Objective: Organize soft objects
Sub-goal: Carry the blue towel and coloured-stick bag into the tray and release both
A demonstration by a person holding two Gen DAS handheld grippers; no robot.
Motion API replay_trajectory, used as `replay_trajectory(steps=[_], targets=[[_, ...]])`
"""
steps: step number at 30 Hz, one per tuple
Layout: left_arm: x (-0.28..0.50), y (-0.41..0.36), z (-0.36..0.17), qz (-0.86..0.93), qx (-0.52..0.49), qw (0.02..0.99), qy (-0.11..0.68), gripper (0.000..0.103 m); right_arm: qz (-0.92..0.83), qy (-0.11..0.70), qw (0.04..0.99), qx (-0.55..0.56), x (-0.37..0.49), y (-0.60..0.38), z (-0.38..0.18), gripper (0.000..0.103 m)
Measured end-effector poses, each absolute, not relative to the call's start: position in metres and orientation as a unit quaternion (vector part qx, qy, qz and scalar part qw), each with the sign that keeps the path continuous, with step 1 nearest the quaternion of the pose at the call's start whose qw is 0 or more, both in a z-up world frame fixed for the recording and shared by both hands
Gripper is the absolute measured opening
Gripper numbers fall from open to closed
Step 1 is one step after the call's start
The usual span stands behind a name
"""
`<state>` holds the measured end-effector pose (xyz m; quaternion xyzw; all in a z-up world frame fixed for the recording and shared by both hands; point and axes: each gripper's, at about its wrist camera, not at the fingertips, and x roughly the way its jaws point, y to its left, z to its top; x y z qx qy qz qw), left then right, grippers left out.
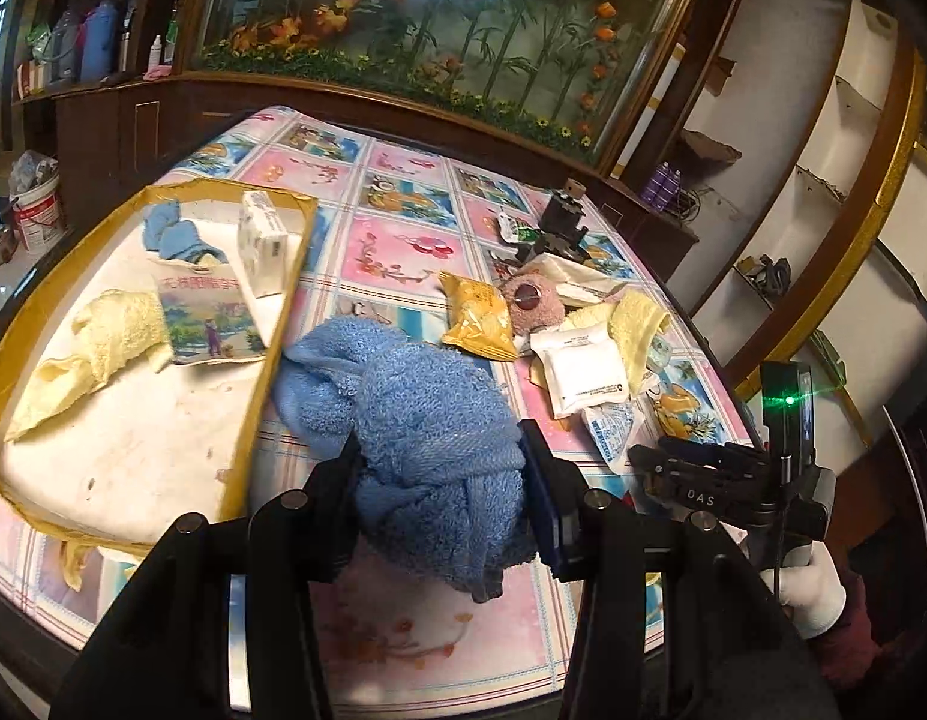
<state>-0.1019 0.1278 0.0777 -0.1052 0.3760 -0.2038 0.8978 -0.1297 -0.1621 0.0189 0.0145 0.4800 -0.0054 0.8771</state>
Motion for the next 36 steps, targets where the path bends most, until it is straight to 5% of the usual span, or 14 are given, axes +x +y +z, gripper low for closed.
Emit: replay_trajectory(steps=[14, 28, 36], targets=[[-0.103, 0.226, 0.087, -0.113, -0.132, 0.922, 0.347, 0.045, 0.079, 0.434, 0.894, 0.083, -0.159, -0.163, 0.073, 0.012], [-0.093, 0.276, 0.148, -0.090, -0.135, 0.950, 0.267, 0.038, 0.275, 0.398, 0.875, 0.027, -0.098, 0.008, 0.131, 0.012], [-0.082, 0.293, 0.106, -0.049, -0.136, 0.939, 0.311, 0.041, 0.331, 0.439, 0.834, 0.044, -0.036, 0.092, 0.111, 0.012]])
